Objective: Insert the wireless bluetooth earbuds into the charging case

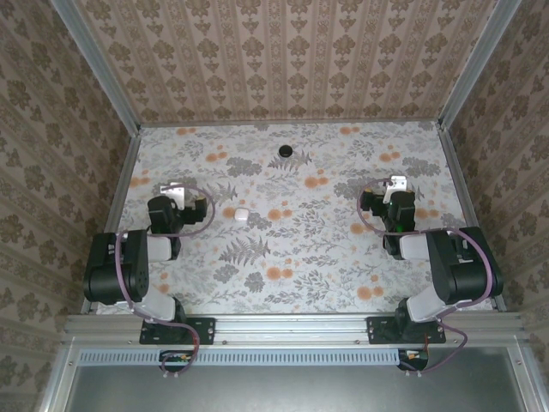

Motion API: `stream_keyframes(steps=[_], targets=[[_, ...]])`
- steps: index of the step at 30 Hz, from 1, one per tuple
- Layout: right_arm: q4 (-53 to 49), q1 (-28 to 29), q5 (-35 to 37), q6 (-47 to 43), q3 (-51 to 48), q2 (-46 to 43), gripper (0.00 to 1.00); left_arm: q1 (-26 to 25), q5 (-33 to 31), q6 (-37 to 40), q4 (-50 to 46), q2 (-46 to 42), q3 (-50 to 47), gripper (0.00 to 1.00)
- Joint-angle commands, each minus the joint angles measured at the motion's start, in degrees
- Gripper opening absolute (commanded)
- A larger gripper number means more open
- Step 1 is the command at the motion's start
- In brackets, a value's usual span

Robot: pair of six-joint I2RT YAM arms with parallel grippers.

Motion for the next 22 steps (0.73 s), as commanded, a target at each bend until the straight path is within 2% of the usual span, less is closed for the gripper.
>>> stream_keyframes(steps=[1, 22], targets=[[0.0, 0.0, -0.9, -0.5, 0.9, -0.2, 1.0, -0.6, -1.2, 0.8, 1.9, -0.2, 1.3, 1.0], [0.1, 0.0, -1.5, -0.7, 0.9, 0.0, 1.0, -1.1, -2.2, 0.9, 1.9, -0.2, 1.2, 1.0]])
